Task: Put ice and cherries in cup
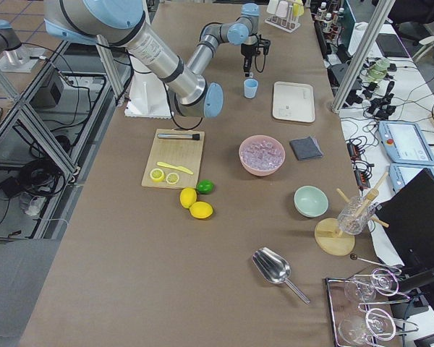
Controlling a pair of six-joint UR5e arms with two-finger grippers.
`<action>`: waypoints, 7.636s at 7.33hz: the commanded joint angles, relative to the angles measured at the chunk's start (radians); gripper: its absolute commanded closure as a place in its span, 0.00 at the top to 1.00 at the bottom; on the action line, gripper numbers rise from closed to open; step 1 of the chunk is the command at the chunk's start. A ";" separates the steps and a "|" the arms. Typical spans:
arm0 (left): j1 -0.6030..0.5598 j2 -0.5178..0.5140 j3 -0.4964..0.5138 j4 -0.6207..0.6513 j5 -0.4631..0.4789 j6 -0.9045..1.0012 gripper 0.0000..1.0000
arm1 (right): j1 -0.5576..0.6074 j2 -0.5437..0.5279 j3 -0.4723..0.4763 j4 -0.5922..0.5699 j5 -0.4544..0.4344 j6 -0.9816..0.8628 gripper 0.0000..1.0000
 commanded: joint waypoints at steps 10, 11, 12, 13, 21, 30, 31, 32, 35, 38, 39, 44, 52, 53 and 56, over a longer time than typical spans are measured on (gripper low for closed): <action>0.143 -0.144 0.020 -0.020 0.003 -0.127 0.98 | 0.426 -0.580 0.460 0.015 0.316 -0.529 0.99; 0.206 -0.171 0.028 -0.044 0.005 -0.179 0.98 | 0.564 -0.699 0.500 0.014 0.387 -0.692 0.99; 0.275 -0.187 0.028 -0.076 0.008 -0.228 0.98 | 0.688 -0.786 0.503 0.015 0.456 -0.780 0.99; 0.344 -0.195 0.043 -0.145 0.008 -0.253 0.98 | 0.814 -0.889 0.503 0.017 0.472 -0.969 0.99; 0.567 -0.377 0.278 -0.276 0.153 -0.433 0.99 | 1.087 -1.180 0.520 -0.026 0.422 -1.335 0.99; 0.754 -0.339 0.518 -0.707 0.278 -0.847 0.65 | 1.088 -1.214 0.536 -0.028 0.368 -1.419 1.00; 0.757 -0.321 0.510 -0.710 0.279 -0.845 0.42 | 1.088 -1.214 0.533 -0.028 0.368 -1.418 1.00; 0.773 -0.317 0.496 -0.710 0.285 -0.855 0.36 | 1.088 -1.217 0.530 -0.031 0.368 -1.419 1.00; 0.794 -0.313 0.458 -0.707 0.278 -0.870 0.31 | 1.131 -1.235 0.533 -0.029 0.368 -1.421 1.00; 0.767 -0.551 0.389 -0.408 0.224 -0.923 0.31 | 1.131 -1.234 0.534 -0.029 0.366 -1.419 1.00; 0.783 -0.657 0.370 -0.303 0.227 -1.036 0.31 | 1.133 -1.234 0.536 -0.029 0.366 -1.419 1.00; 1.026 -0.788 0.255 -0.295 0.397 -1.476 0.32 | 1.134 -1.224 0.539 -0.034 0.368 -1.419 1.00; 0.578 -0.441 0.190 -0.256 0.082 -0.926 0.98 | 1.139 -1.226 0.531 -0.034 0.369 -1.419 1.00; 0.446 -0.402 0.250 -0.233 -0.020 -0.731 0.98 | 1.133 -1.223 0.519 -0.035 0.380 -1.419 1.00; 0.203 -0.226 0.283 -0.164 -0.084 -0.262 0.98 | 1.111 -1.218 0.502 -0.035 0.391 -1.419 1.00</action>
